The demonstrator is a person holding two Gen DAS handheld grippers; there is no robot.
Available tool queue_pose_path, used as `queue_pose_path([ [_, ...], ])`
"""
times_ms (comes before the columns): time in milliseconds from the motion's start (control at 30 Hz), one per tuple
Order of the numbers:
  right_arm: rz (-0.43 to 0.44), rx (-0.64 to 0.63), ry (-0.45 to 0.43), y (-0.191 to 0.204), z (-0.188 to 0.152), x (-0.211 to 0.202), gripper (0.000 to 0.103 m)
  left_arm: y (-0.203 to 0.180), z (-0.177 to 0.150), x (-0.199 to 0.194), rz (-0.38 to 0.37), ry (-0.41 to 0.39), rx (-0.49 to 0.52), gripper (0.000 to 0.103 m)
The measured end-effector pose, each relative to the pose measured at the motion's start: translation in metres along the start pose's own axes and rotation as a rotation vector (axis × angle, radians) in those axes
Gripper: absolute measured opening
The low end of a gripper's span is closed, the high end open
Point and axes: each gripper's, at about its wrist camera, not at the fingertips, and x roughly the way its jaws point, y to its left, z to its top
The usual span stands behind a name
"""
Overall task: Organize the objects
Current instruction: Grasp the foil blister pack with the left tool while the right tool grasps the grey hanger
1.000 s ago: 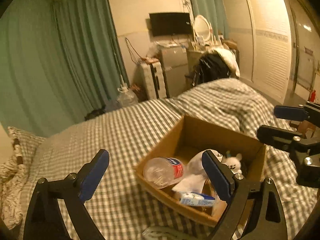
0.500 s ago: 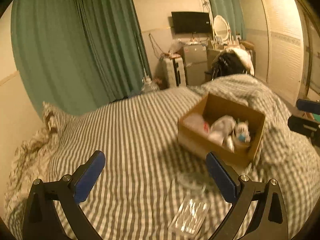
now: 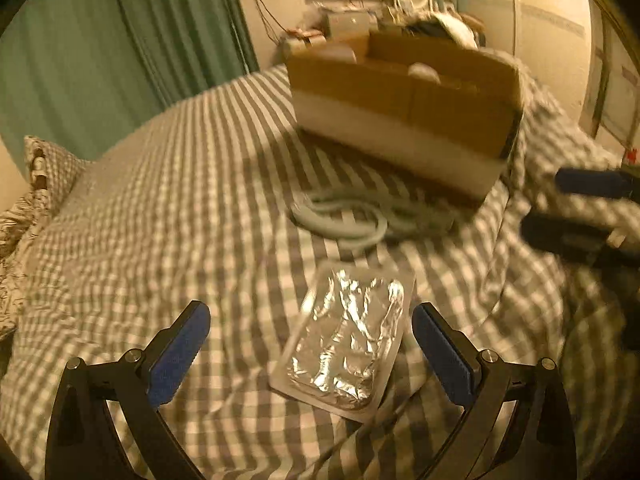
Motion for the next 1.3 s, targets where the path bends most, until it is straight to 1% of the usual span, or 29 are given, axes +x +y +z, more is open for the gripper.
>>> queue_pose_path([
  [133, 0.027, 0.042, 0.017, -0.008, -0.002, 0.008, 0.072, -0.004, -0.008, 0.024, -0.026, 0.044, 0.011, 0.103],
  [233, 0.028, 0.050, 0.033, -0.010, -0.002, 0.014, 0.072, 0.001, -0.012, 0.037, -0.070, 0.061, -0.023, 0.103],
  [267, 0.027, 0.050, 0.037, -0.009, -0.003, 0.014, 0.072, 0.005, -0.013, 0.039, -0.098, 0.065, -0.049, 0.102],
  [300, 0.024, 0.049, 0.040, -0.008, -0.003, 0.015, 0.072, 0.008, -0.014, 0.040, -0.114, 0.067, -0.065, 0.099],
  [367, 0.015, 0.043, 0.047, -0.006, -0.002, 0.017, 0.072, 0.016, -0.014, 0.036, -0.151, 0.071, -0.104, 0.074],
  [467, 0.000, 0.027, 0.052, -0.003, -0.001, 0.017, 0.072, 0.028, -0.014, 0.024, -0.173, 0.056, -0.142, 0.074],
  [567, -0.003, 0.006, 0.055, 0.003, 0.002, 0.017, 0.072, 0.044, -0.009, 0.002, -0.155, 0.020, -0.169, 0.074],
  [633, 0.015, -0.015, 0.055, 0.010, 0.006, 0.017, 0.072, 0.059, -0.005, -0.013, -0.132, -0.020, -0.191, 0.074],
  [667, 0.033, -0.030, 0.058, 0.014, 0.009, 0.018, 0.072, 0.067, -0.004, -0.019, -0.111, -0.035, -0.201, 0.074],
  [733, 0.067, -0.073, 0.060, 0.028, 0.017, 0.023, 0.072, 0.081, -0.004, -0.024, -0.047, -0.052, -0.206, 0.074],
  [767, 0.072, -0.095, 0.060, 0.034, 0.019, 0.026, 0.072, 0.089, -0.005, -0.025, 0.001, -0.053, -0.206, 0.074],
  [800, 0.072, -0.129, 0.062, 0.043, 0.024, 0.031, 0.072, 0.095, -0.005, -0.023, 0.026, -0.046, -0.213, 0.074],
  [833, 0.064, -0.158, 0.062, 0.050, 0.027, 0.036, 0.072, 0.101, -0.008, -0.020, 0.035, -0.042, -0.222, 0.074],
  [900, 0.034, -0.223, 0.061, 0.065, 0.035, 0.051, 0.072, 0.113, -0.014, -0.015, 0.049, -0.026, -0.254, 0.074],
  [967, 0.011, -0.256, 0.075, 0.074, 0.045, 0.069, 0.073, 0.117, -0.018, -0.008, 0.059, -0.016, -0.263, 0.074],
  [1033, 0.003, -0.254, 0.094, 0.076, 0.052, 0.083, 0.073, 0.117, -0.021, -0.005, 0.066, -0.008, -0.265, 0.074],
  [1100, 0.002, -0.240, 0.131, 0.077, 0.060, 0.101, 0.073, 0.120, -0.022, 0.002, 0.064, -0.003, -0.266, 0.074],
  [1233, -0.027, -0.208, 0.209, 0.071, 0.064, 0.135, 0.073, 0.116, -0.028, 0.001, 0.060, -0.002, -0.263, 0.074],
  [1300, -0.031, -0.192, 0.233, 0.069, 0.065, 0.148, 0.073, 0.117, -0.029, 0.003, 0.057, 0.000, -0.263, 0.074],
])
